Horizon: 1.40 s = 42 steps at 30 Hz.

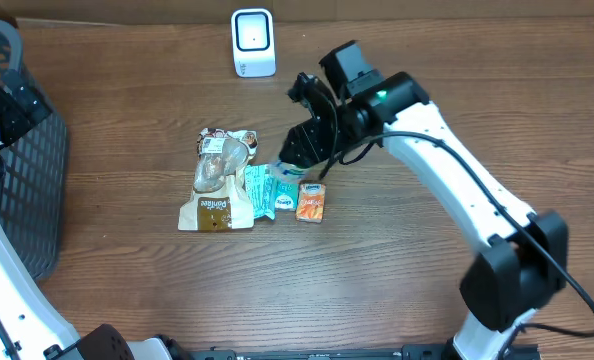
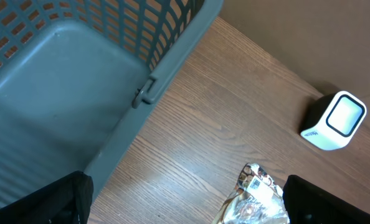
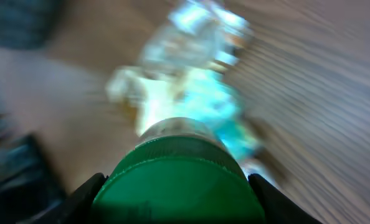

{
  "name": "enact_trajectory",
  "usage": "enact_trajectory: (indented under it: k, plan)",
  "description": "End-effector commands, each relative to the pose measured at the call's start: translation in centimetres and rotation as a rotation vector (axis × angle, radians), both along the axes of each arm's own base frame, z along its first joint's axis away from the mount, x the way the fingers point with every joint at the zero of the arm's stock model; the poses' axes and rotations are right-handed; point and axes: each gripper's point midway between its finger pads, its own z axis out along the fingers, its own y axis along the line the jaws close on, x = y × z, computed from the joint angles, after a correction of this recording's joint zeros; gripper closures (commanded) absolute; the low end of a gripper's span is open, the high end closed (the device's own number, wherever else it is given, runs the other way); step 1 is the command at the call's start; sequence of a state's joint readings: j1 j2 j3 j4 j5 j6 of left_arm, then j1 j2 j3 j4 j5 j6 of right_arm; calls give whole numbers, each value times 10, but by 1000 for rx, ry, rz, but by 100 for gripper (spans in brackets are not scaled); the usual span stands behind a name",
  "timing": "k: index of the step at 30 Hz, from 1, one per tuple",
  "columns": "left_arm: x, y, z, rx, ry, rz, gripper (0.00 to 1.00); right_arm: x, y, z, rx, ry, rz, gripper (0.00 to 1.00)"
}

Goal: Scan the item barcode
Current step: 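Lift jar with right gripper and turn it toward scanner, then hold jar in front of white scanner with right gripper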

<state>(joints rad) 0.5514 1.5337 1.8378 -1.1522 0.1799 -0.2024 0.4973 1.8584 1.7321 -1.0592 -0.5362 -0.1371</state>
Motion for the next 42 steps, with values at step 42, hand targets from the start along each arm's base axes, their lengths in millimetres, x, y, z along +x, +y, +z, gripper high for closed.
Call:
enact_trajectory:
  k: [42]
  plan:
    - [0,0,2,20,-2,-14,1,56,-33,112,104,-455,-137,63]
